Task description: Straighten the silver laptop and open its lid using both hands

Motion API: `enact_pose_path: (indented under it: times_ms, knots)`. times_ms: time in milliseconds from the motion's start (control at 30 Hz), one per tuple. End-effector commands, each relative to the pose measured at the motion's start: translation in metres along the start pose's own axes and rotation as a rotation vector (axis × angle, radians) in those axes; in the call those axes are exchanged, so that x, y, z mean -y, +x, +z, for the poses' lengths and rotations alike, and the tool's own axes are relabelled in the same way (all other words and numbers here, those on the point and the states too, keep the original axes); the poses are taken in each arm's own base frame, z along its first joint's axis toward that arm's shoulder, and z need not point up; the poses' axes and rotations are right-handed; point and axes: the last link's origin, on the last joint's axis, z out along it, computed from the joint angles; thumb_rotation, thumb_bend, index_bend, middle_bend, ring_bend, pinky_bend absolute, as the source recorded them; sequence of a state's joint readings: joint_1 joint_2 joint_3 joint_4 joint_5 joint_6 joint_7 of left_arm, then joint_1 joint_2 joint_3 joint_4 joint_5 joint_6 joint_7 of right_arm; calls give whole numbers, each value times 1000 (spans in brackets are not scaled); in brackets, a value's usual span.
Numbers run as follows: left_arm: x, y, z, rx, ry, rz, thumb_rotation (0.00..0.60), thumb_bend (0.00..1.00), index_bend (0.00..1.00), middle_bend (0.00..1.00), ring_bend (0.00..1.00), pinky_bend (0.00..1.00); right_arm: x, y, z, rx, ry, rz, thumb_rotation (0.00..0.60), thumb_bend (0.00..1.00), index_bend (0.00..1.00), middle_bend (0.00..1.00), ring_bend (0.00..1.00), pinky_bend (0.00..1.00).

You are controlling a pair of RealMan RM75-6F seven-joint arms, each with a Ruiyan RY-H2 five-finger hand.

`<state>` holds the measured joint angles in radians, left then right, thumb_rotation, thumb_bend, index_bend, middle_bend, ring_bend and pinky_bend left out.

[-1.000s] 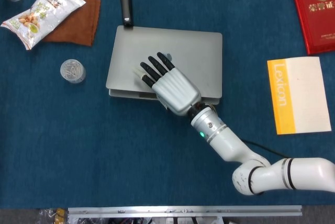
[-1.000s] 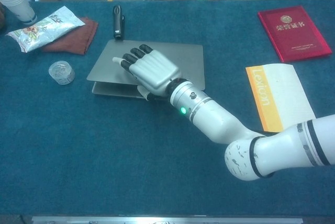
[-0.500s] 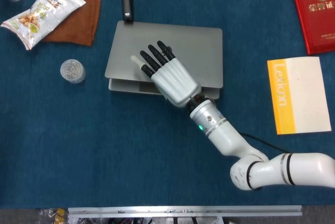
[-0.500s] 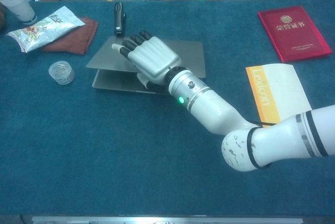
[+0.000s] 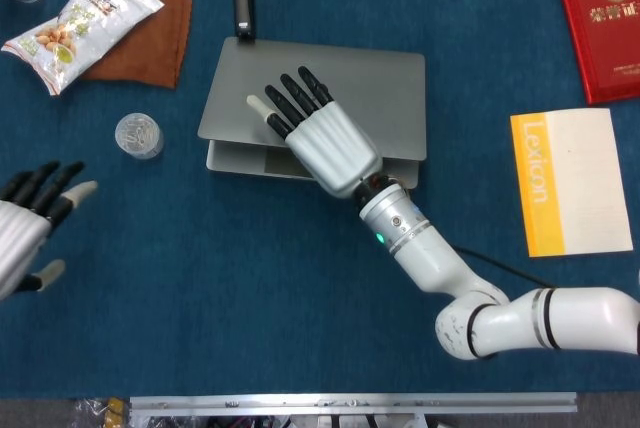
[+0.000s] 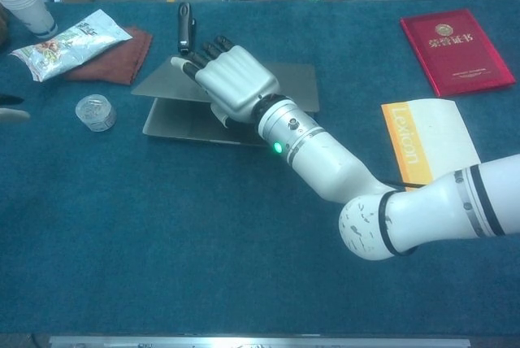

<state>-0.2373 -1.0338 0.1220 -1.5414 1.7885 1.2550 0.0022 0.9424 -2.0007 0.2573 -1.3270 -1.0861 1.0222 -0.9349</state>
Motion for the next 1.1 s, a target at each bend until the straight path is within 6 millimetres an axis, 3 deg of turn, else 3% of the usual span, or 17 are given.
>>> enact_pose_path:
  times_ms: [33, 300, 1100]
  knots:
    - [-7, -1, 12, 52, -53, 18, 600, 226, 55, 0, 0, 94, -1, 1, 0, -2, -4, -3, 574, 487, 0, 103, 14, 64]
    - [-21, -5, 33, 135, -131, 54, 600, 227, 0, 0, 0, 72, -2, 3, 1, -7, -8, -7, 577, 487, 0, 103, 14, 64]
    - [-69, -7, 102, 205, -302, 118, 600, 227, 0, 0, 0, 45, -4, 6, 5, -10, -19, -21, 577, 487, 0, 103, 14, 64]
